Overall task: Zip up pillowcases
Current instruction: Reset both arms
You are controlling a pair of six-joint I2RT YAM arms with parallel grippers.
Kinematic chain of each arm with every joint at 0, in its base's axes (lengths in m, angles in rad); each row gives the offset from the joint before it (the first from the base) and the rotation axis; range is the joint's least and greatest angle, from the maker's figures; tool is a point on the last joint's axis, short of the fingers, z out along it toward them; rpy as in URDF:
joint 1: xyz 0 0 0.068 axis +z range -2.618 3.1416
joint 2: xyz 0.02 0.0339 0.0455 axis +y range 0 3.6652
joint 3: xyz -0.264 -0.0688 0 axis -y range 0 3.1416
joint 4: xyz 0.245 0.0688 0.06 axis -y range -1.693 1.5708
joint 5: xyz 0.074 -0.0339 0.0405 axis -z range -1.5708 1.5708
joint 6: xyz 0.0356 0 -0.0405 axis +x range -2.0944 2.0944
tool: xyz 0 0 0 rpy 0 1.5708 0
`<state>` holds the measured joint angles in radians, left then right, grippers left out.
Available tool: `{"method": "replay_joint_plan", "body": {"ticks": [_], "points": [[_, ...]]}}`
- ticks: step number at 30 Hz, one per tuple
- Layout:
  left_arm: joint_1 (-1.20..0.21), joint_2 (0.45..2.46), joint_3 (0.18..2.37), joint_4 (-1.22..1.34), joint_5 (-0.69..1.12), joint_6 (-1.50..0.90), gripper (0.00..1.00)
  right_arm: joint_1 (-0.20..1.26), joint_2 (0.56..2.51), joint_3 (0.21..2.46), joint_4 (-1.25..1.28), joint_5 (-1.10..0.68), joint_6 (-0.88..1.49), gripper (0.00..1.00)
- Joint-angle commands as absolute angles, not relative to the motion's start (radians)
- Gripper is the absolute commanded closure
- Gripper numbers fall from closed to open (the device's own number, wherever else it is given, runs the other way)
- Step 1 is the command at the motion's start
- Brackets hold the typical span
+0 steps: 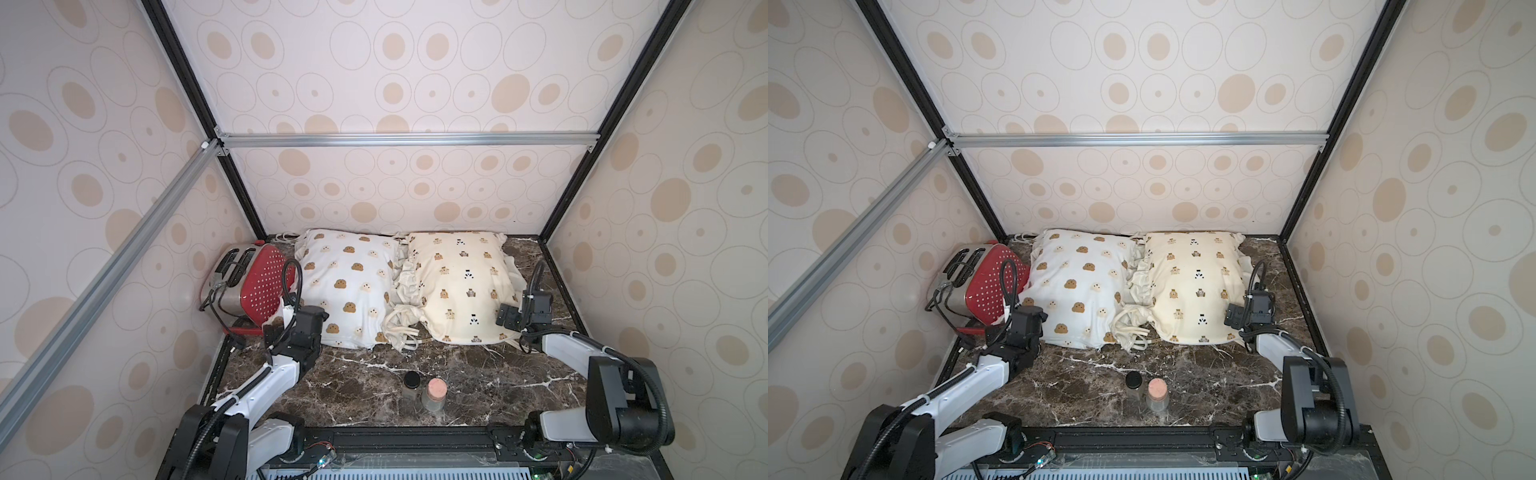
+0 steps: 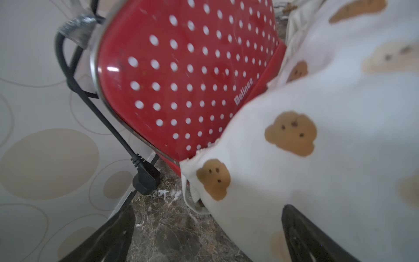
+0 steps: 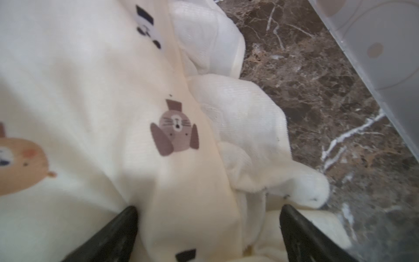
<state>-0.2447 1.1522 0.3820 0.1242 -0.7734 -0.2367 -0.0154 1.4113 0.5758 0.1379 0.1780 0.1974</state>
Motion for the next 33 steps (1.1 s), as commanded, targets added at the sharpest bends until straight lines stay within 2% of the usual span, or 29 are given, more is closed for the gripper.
{"method": "replay_joint_plan", "body": {"ticks": [1, 7, 10, 13, 14, 17, 33], "points": [[-0.235, 1.236, 0.375, 0.533, -0.71, -0.035, 0.01, 0.02, 1.439, 0.573, 0.359, 0.165, 0.097, 0.01], [-0.204, 1.414, 0.389, 0.815, -0.584, 0.114, 0.01, 0.022, 1.509, 0.518, 0.597, 0.063, 0.013, 0.01], [-0.126, 1.448, 0.361, 0.896, -0.388, 0.061, 0.01, 0.028, 1.511, 0.469, 0.681, 0.025, -0.011, 0.01], [-0.046, 1.528, 0.342, 0.987, -0.274, 0.003, 0.01, 0.028, 1.536, 0.442, 0.764, 0.034, -0.009, 0.01], [-0.041, 1.563, 0.359, 1.016, -0.261, 0.012, 0.01, 0.029, 1.531, 0.446, 0.75, 0.034, -0.009, 0.01], [-0.01, 1.545, 0.424, 0.848, -0.275, -0.05, 0.01, 0.028, 1.528, 0.442, 0.751, 0.035, -0.011, 0.0], [0.0, 1.542, 0.419, 0.855, -0.265, -0.056, 0.01, 0.028, 1.526, 0.448, 0.738, 0.035, -0.009, 0.0]]}}
